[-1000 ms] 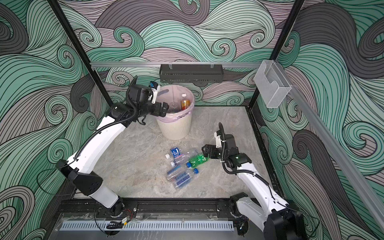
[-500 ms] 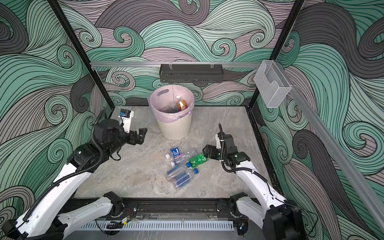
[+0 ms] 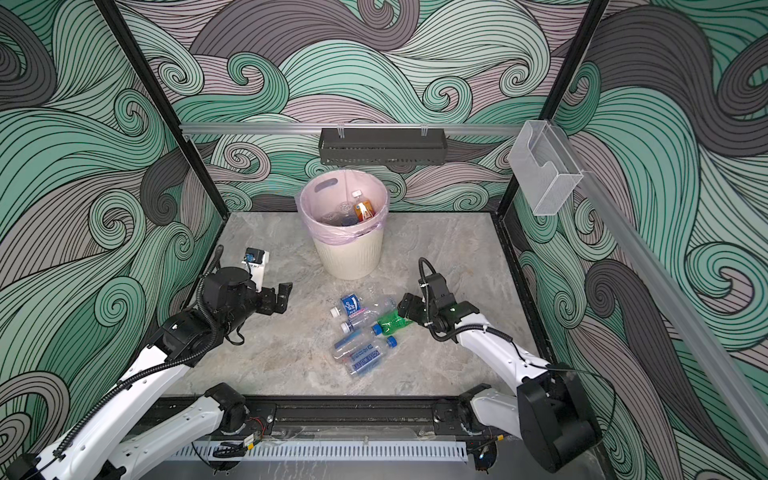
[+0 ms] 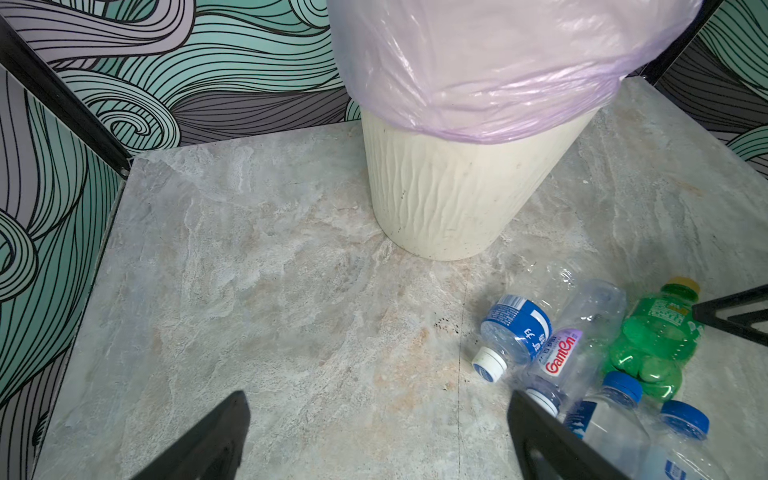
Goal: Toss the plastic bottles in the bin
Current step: 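Lower the right gripper onto the green Sprite bottle and close it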
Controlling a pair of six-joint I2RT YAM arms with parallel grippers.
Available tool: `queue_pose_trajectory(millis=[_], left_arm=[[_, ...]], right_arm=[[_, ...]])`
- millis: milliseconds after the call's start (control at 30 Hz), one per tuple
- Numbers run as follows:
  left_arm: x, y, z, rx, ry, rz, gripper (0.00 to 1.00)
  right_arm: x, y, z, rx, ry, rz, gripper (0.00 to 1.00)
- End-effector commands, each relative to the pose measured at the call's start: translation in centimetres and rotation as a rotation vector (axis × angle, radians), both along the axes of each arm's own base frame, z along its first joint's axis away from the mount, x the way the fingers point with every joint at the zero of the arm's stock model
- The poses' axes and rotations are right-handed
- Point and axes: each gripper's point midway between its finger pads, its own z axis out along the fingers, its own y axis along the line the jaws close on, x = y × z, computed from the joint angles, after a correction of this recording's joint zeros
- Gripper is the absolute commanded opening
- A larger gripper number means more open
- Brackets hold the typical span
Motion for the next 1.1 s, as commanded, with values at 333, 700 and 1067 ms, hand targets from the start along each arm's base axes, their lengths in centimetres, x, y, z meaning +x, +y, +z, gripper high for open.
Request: queue_pose_trajectory(millis=[333, 700, 1067], left_arm=[[0.9, 0.0, -1.2, -0.003, 0.005, 0.028, 0.99], [0.5, 0.5, -1.9, 0.025, 0.017, 0.036, 0.99], [0.3, 0.8, -2.2, 0.038, 0.025, 0.043, 0.99]], right_arm=[[1.4, 0.4, -3.0, 0.045, 0.010, -0.123, 0.86], [1.3, 0.7, -5.2, 0.034, 0.067, -0.127, 0.79], [1.8, 0.1, -5.0, 0.009, 0.046, -0.133, 0.67]])
